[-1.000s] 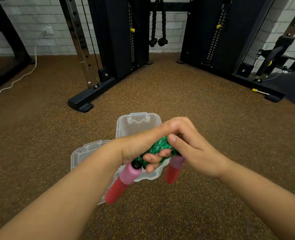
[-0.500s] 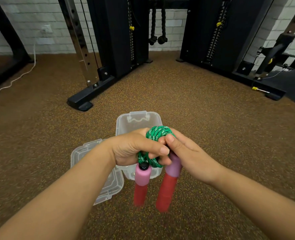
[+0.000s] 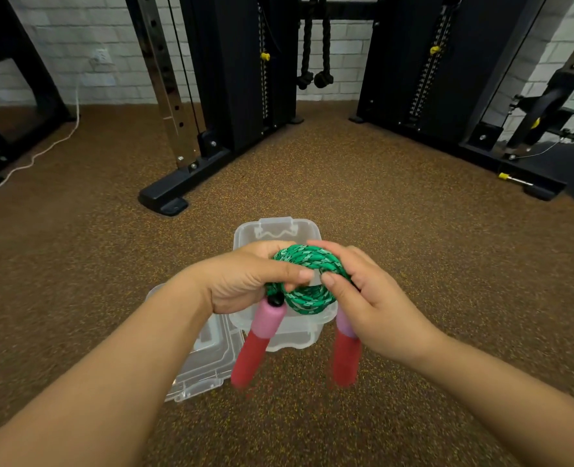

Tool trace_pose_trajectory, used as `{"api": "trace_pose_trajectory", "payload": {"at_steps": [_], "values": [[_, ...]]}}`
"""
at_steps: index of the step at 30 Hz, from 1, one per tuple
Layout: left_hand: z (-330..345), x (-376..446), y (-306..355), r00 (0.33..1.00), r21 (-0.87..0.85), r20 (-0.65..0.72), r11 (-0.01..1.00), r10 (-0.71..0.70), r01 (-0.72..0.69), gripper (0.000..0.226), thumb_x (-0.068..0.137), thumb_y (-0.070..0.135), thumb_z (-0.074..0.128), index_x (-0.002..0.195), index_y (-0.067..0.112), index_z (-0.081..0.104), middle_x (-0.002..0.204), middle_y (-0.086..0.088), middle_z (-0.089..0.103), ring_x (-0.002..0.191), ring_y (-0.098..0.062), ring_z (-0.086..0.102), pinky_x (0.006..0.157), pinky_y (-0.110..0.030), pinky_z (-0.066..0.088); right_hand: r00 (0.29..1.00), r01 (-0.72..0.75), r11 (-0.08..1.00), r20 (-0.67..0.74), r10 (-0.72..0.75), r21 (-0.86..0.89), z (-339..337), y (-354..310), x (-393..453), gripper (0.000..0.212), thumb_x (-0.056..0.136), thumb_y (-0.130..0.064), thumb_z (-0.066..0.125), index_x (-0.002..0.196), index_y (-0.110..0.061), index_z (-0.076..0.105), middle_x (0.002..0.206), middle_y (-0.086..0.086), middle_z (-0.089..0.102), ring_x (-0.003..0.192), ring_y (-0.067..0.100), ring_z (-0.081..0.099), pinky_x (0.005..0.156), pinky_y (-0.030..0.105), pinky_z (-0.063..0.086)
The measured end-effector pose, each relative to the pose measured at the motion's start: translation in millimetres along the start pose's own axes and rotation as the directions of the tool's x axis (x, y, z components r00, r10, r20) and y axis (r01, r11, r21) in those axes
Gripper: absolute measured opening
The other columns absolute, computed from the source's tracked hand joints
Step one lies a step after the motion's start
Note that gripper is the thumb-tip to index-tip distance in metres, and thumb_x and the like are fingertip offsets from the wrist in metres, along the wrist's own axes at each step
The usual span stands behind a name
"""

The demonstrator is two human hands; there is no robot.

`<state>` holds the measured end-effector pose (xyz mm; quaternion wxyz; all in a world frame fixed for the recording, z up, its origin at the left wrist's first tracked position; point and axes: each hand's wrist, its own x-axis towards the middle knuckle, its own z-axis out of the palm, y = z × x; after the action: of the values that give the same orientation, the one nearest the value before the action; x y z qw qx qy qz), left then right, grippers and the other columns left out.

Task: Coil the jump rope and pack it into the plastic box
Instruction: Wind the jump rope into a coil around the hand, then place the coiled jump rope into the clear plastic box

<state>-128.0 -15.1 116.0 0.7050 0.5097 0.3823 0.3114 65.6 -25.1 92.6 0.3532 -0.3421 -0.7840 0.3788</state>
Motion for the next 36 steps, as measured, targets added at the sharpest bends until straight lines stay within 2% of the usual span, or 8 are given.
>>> {"api": "trace_pose_trajectory", "payload": {"at_steps": [5,9,14,18,22,26,31,36], "values": [[18,6,8,0.975,-0.004,-0.219,0.999,0.048,-0.050,0.022,0.091,0.000,0.053,0.112,0.007,0.054,0.083,-0.008,0.063,0.075,-0.011,0.062,0.072,-0.023,0.054,0.991,-0.017,0.999,-0.132,0.023,0.041,-2,5,8,0.040,0.093,-0.021,0.045,0.130,-0.034,0.048,0.123,-0.005,0.056,0.118,0.002,0.050,0.100,0.020,0.040],[36,17,16,0.873,0.262,-0.419,0.954,0.251,-0.148,0.011,0.096,0.004,0.045,0.102,0.011,0.051,0.074,-0.007,0.056,0.069,-0.014,0.053,0.066,-0.028,0.048,0.973,-0.023,0.982,-0.222,0.065,0.187,0,9,16,0.041,0.093,-0.027,0.046,0.133,-0.034,0.048,0.131,0.000,0.054,0.126,0.012,0.048,0.110,0.043,0.037],[45,18,22,0.802,0.242,-0.506,0.945,0.317,-0.221,0.015,0.094,0.004,0.043,0.099,0.015,0.051,0.075,-0.002,0.056,0.067,-0.012,0.051,0.067,-0.032,0.045,0.983,-0.052,0.832,-0.120,0.141,0.552,12,7,13,0.056,0.077,-0.013,0.072,0.129,-0.016,0.051,0.116,-0.005,0.067,0.107,0.005,0.061,0.091,0.021,0.048],[40,18,20,0.726,0.203,-0.612,0.949,0.314,-0.240,0.017,0.092,0.001,0.041,0.098,0.013,0.051,0.070,-0.004,0.052,0.060,-0.011,0.048,0.059,-0.026,0.043,0.984,-0.148,0.713,0.027,0.178,0.685,35,7,6,0.050,0.070,0.004,0.071,0.117,-0.007,0.058,0.103,0.004,0.072,0.094,0.014,0.066,0.080,0.025,0.053],[28,20,10,0.697,0.175,-0.668,0.966,0.260,-0.192,0.018,0.089,0.000,0.041,0.089,0.016,0.050,0.072,-0.008,0.052,0.064,-0.015,0.048,0.063,-0.030,0.043,0.962,-0.239,0.673,0.079,0.260,0.700,51,9,8,0.052,0.073,-0.004,0.069,0.123,-0.004,0.054,0.107,0.012,0.069,0.095,0.019,0.063,0.080,0.028,0.053],[20,23,8,0.657,0.043,-0.733,0.975,0.179,-0.218,0.020,0.088,-0.004,0.041,0.092,0.013,0.049,0.069,-0.005,0.052,0.055,-0.010,0.050,0.050,-0.021,0.045,0.944,-0.295,0.668,0.099,0.315,0.683,58,15,10,0.051,0.073,-0.014,0.071,0.121,-0.010,0.055,0.104,0.012,0.069,0.092,0.016,0.063,0.080,0.029,0.055],[-1,35,15,0.553,-0.107,-0.829,0.947,0.082,-0.301,0.018,0.093,-0.001,0.038,0.101,0.013,0.046,0.078,-0.008,0.056,0.051,-0.014,0.059,0.039,-0.023,0.050,0.926,-0.370,0.754,0.154,0.344,0.543,62,24,11,0.038,0.082,-0.017,0.072,0.113,-0.018,0.050,0.085,-0.005,0.062,0.077,0.004,0.059,0.067,0.019,0.051],[-25,67,14,0.454,-0.005,-0.876,0.937,0.164,-0.349,0.023,0.091,-0.001,0.036,0.107,0.012,0.047,0.085,-0.006,0.053,0.070,-0.019,0.056,0.050,-0.025,0.051,0.935,-0.353,0.909,0.120,0.334,0.221,57,44,33,0.070,0.075,-0.027,0.078,0.126,-0.027,0.031,0.101,-0.007,0.059,0.087,0.002,0.057,0.083,0.027,0.053]]}}
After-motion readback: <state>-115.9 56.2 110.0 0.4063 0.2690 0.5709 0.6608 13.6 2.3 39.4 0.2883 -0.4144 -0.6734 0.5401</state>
